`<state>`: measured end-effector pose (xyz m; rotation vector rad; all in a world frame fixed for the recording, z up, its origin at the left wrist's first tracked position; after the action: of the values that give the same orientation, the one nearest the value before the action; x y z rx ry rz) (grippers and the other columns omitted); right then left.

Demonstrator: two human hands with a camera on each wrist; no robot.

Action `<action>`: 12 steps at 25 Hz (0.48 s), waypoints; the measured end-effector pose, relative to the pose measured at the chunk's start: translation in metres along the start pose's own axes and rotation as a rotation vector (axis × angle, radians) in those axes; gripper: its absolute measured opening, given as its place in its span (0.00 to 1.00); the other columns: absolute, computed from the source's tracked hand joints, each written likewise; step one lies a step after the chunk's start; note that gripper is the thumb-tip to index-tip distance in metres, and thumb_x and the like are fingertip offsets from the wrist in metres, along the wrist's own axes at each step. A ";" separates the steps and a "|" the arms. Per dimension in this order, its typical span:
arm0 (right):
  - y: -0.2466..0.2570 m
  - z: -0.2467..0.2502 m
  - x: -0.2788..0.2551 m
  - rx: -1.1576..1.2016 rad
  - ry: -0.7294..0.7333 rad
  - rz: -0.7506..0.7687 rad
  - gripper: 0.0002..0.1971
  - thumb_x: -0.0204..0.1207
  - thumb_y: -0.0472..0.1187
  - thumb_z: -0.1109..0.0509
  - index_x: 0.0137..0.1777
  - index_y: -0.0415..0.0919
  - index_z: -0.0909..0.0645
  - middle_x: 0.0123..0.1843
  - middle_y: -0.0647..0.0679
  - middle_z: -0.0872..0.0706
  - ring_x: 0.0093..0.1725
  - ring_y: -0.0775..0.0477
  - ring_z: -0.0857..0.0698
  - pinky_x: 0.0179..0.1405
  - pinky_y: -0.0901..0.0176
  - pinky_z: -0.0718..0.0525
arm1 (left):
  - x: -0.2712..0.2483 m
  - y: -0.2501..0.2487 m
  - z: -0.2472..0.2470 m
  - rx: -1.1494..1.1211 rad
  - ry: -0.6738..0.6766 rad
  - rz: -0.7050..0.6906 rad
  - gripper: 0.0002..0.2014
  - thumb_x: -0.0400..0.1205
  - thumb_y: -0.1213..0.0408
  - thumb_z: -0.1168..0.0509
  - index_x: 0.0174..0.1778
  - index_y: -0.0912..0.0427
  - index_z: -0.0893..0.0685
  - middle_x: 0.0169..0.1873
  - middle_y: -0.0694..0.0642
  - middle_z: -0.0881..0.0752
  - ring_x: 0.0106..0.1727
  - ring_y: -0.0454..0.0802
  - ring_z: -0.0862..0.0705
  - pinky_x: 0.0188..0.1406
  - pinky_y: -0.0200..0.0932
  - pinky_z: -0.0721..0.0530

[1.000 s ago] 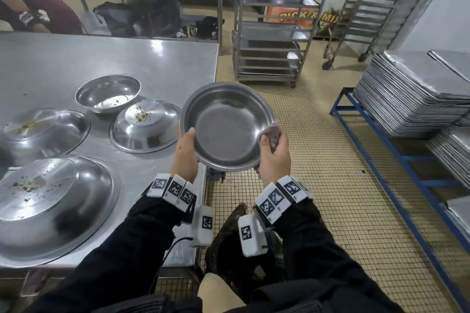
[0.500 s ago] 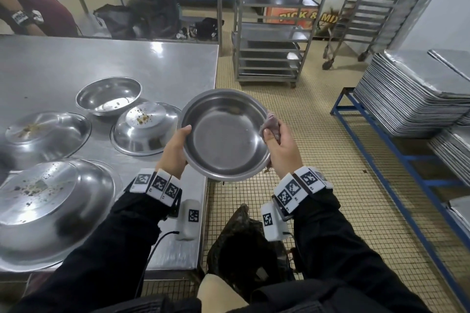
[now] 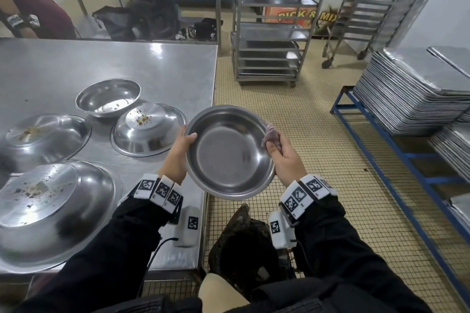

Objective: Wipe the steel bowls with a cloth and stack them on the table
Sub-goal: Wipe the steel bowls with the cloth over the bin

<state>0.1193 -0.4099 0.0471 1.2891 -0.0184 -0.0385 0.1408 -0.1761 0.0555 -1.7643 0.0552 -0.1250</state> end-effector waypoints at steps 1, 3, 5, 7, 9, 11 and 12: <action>-0.004 -0.004 -0.002 0.016 0.001 -0.015 0.19 0.84 0.50 0.44 0.74 0.63 0.34 0.59 0.56 0.15 0.53 0.49 0.13 0.58 0.42 0.16 | 0.000 0.000 0.001 0.046 -0.040 -0.046 0.22 0.79 0.61 0.44 0.68 0.65 0.25 0.55 0.63 0.18 0.55 0.53 0.17 0.58 0.52 0.18; -0.011 -0.015 -0.005 0.017 0.010 -0.027 0.21 0.85 0.51 0.47 0.77 0.64 0.39 0.66 0.56 0.20 0.62 0.52 0.19 0.66 0.43 0.21 | -0.004 0.001 0.004 0.155 -0.187 -0.071 0.16 0.79 0.58 0.45 0.62 0.50 0.24 0.53 0.56 0.19 0.54 0.47 0.19 0.63 0.54 0.22; -0.008 -0.026 -0.008 -0.142 0.022 0.049 0.25 0.86 0.50 0.50 0.82 0.57 0.47 0.67 0.56 0.26 0.64 0.57 0.24 0.68 0.53 0.24 | -0.007 0.001 0.002 0.231 -0.303 -0.035 0.14 0.83 0.58 0.47 0.63 0.53 0.26 0.53 0.47 0.22 0.56 0.46 0.21 0.66 0.49 0.23; -0.007 -0.035 -0.010 -0.339 0.036 0.168 0.28 0.86 0.50 0.51 0.84 0.52 0.53 0.69 0.49 0.31 0.60 0.58 0.25 0.64 0.63 0.24 | -0.005 0.000 0.001 0.291 -0.348 -0.026 0.17 0.87 0.65 0.50 0.66 0.70 0.27 0.53 0.41 0.25 0.58 0.45 0.21 0.55 0.34 0.22; -0.009 -0.037 -0.014 -0.436 0.049 0.277 0.29 0.84 0.52 0.50 0.83 0.50 0.52 0.70 0.46 0.37 0.59 0.57 0.25 0.63 0.64 0.22 | -0.004 -0.004 0.003 0.228 -0.422 0.025 0.17 0.87 0.66 0.51 0.70 0.68 0.29 0.51 0.43 0.26 0.55 0.45 0.20 0.44 0.36 0.20; -0.007 -0.032 -0.016 -0.512 -0.003 0.437 0.26 0.81 0.52 0.45 0.78 0.51 0.41 0.68 0.46 0.38 0.60 0.52 0.24 0.61 0.58 0.18 | -0.004 -0.008 0.002 0.088 -0.435 0.099 0.16 0.85 0.65 0.50 0.70 0.54 0.33 0.54 0.52 0.24 0.54 0.56 0.19 0.32 0.44 0.14; -0.006 -0.027 -0.016 -0.534 -0.051 0.509 0.21 0.80 0.49 0.42 0.73 0.50 0.35 0.66 0.46 0.37 0.59 0.51 0.24 0.58 0.56 0.16 | -0.007 -0.011 -0.003 0.018 -0.421 0.147 0.16 0.85 0.66 0.50 0.68 0.48 0.36 0.54 0.56 0.23 0.51 0.59 0.18 0.30 0.48 0.12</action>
<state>0.1047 -0.3845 0.0343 0.7211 -0.3568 0.3408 0.1336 -0.1760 0.0665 -1.7293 -0.1213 0.3513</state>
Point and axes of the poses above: each hand's wrist, its own x-axis towards the middle knuckle, its own z-axis out of the back of the hand, y = z × x, the point moved 6 cm from there along x, towards the middle knuckle
